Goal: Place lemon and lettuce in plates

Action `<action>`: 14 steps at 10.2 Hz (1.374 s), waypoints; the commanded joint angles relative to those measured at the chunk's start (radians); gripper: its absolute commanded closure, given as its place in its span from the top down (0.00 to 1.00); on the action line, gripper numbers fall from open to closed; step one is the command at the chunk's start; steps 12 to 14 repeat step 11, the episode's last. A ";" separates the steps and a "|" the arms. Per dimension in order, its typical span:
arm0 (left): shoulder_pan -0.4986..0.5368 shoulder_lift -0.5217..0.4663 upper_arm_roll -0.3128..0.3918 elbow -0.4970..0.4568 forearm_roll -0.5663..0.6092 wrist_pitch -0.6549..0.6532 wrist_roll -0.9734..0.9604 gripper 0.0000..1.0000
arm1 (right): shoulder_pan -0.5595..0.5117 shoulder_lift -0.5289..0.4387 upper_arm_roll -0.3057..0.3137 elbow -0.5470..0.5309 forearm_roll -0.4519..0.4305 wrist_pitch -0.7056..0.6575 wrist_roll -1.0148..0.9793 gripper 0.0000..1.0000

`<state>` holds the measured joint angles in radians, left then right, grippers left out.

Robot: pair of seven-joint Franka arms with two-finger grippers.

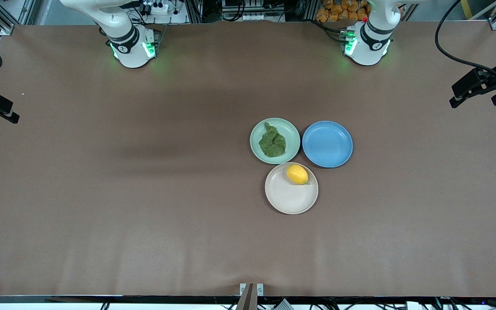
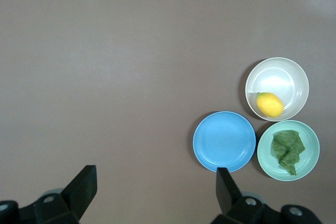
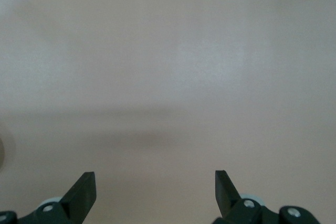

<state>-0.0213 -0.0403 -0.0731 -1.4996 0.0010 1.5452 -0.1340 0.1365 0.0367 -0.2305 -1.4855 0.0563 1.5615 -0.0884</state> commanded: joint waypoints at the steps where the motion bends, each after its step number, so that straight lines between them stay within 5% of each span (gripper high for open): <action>1: 0.006 -0.006 -0.054 0.001 0.031 -0.014 0.018 1.00 | -0.020 -0.049 0.083 -0.079 -0.018 0.023 -0.004 1.00; 5: 0.006 -0.006 -0.059 -0.001 0.046 -0.034 0.016 1.00 | -0.124 -0.090 0.212 -0.122 -0.023 0.023 0.003 1.00; 14: 0.012 -0.020 -0.054 -0.001 0.045 -0.047 0.024 1.00 | -0.178 -0.112 0.272 -0.157 -0.023 0.038 0.003 1.00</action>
